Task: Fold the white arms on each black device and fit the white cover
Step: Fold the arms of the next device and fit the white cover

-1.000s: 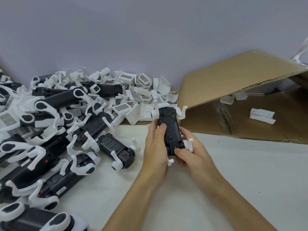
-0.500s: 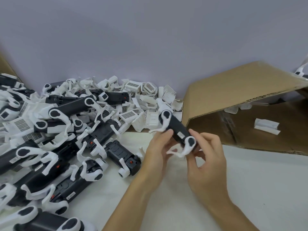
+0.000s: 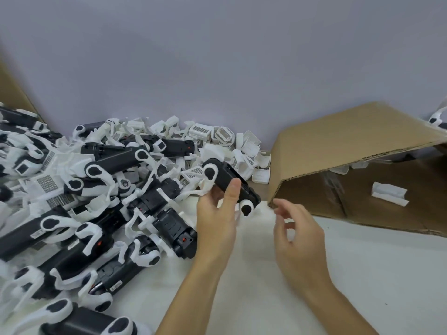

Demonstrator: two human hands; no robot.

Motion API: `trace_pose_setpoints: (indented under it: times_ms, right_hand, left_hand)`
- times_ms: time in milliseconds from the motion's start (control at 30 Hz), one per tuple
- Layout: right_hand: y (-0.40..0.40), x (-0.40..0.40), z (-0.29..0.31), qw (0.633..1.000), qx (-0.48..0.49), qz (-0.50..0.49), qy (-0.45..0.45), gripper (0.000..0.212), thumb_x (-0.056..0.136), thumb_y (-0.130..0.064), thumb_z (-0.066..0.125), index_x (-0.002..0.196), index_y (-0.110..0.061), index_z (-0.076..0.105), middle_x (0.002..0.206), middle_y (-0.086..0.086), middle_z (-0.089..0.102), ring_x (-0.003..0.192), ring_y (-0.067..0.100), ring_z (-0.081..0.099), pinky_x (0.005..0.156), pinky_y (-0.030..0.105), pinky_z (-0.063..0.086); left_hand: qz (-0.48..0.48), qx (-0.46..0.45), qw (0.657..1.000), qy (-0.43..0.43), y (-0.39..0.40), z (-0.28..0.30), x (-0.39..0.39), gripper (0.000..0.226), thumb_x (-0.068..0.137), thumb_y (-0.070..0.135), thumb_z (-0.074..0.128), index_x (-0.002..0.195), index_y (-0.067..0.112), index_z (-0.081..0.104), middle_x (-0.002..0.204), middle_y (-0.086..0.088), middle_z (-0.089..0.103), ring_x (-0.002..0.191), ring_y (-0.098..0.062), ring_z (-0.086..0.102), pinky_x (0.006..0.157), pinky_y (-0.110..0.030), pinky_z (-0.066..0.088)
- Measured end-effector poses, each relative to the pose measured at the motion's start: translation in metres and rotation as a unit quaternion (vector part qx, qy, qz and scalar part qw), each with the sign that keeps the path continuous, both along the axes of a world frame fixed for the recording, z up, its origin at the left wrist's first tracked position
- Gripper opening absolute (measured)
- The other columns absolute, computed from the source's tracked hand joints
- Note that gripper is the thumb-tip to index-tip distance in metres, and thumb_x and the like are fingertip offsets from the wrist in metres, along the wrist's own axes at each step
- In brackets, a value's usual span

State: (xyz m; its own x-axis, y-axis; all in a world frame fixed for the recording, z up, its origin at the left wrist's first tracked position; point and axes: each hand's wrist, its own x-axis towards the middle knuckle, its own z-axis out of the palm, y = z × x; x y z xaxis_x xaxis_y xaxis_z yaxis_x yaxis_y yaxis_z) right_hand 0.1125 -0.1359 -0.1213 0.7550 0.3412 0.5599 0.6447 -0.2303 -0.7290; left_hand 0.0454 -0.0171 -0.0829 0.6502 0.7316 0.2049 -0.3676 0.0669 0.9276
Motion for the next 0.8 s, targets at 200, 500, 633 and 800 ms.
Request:
trace_pose_setpoints:
  times_ms: [200,500,633,800]
  right_hand:
    - [0.026,0.013,0.013,0.972,-0.178,0.147,-0.035,0.052,0.093,-0.004,0.054,0.142,-0.023,0.048,0.132,-0.01,0.054,0.123,0.005,0.048,0.1,0.009,0.034]
    - [0.036,0.016,0.012,0.978,-0.186,0.09,-0.014,0.029,0.087,-0.002,0.048,0.107,-0.023,0.055,0.092,-0.004,0.061,0.085,0.021,0.057,0.076,0.041,0.051]
    - [0.012,0.016,0.002,0.994,-0.014,0.061,0.091,0.024,0.101,-0.007,0.047,0.103,-0.031,0.053,0.084,-0.013,0.066,0.077,0.007,0.061,0.059,0.02,0.048]
    - [-0.012,0.02,-0.001,0.954,0.156,0.044,0.253,0.031,0.108,-0.028,0.036,0.108,-0.036,0.066,0.095,-0.007,0.069,0.079,0.005,0.065,0.056,0.023,0.054]
  left_hand:
    - [0.001,-0.054,0.998,-0.027,-0.002,0.005,0.001,0.049,0.074,0.052,0.064,0.11,0.018,0.065,0.086,0.012,0.076,0.077,0.0,0.071,0.059,-0.013,0.051]
    - [-0.076,-0.179,0.98,-0.048,-0.007,0.007,0.0,0.071,0.077,0.046,0.074,0.131,0.003,0.057,0.118,-0.02,0.07,0.104,-0.029,0.069,0.095,-0.045,0.05]
    - [-0.119,-0.146,0.981,-0.039,-0.009,0.001,0.001,0.063,0.079,0.045,0.072,0.118,-0.004,0.064,0.107,-0.022,0.069,0.102,-0.033,0.066,0.101,-0.048,0.048]
    - [-0.139,-0.069,0.987,0.049,-0.008,-0.003,0.001,0.054,0.079,0.063,0.059,0.097,0.017,0.079,0.107,-0.013,0.075,0.106,-0.025,0.07,0.099,-0.04,0.05]
